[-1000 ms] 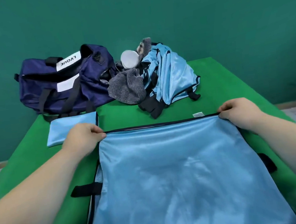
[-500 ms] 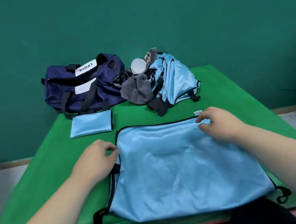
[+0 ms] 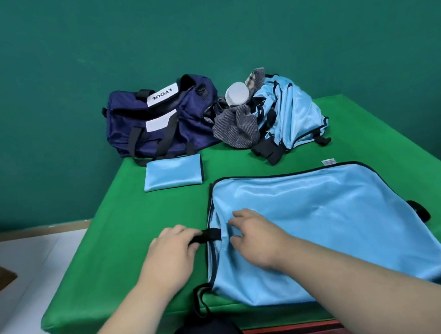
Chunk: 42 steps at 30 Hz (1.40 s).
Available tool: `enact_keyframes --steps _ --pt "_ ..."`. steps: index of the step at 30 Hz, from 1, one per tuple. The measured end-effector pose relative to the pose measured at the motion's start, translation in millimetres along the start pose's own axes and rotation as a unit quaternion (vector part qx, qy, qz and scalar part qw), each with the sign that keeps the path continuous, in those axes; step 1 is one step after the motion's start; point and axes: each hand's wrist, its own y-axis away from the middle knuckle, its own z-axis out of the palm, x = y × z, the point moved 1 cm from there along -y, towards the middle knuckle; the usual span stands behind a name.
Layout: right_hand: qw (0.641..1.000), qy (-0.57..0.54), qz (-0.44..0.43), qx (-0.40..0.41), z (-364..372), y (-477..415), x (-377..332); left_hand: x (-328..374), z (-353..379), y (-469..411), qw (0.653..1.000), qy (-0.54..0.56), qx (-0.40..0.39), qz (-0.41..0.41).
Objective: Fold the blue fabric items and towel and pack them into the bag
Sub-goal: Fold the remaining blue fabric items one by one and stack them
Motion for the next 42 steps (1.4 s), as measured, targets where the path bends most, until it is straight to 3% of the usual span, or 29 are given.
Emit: enact_keyframes --steps 6,13,20,25,29,33,42 --pt "0.996 0.083 -0.022 0.004 32.1 5.5 5.5 -20.1 11.2 -3.3 0.997 -0.008 0.048 0.059" --pt "0.989 0.141 -0.028 -0.031 35.2 5.6 4.0 -53.9 1.3 -12.2 0.985 -0.106 0.055 0.124" --pt "0.986 0.162 -0.023 -0.035 34.2 6.0 0.4 -67.8 0.4 -6.7 0.997 -0.032 0.048 0.046" --pt "0.986 0.164 -0.024 -0.031 36.1 5.8 -0.1 -40.2 1.5 -4.9 0.991 0.095 0.045 -0.079" --pt "0.986 0.164 -0.022 -0.026 36.2 5.7 -0.8 -32.9 7.2 -13.3 0.998 0.020 -0.004 -0.054" --pt "0.986 0.165 -0.022 -0.026 35.9 6.3 0.0 -35.2 7.6 -19.3 0.998 0.035 -0.017 -0.043" --pt "0.985 0.167 -0.027 -0.045 36.3 5.8 0.2 -60.8 4.2 -21.0 0.998 -0.004 0.022 -0.053"
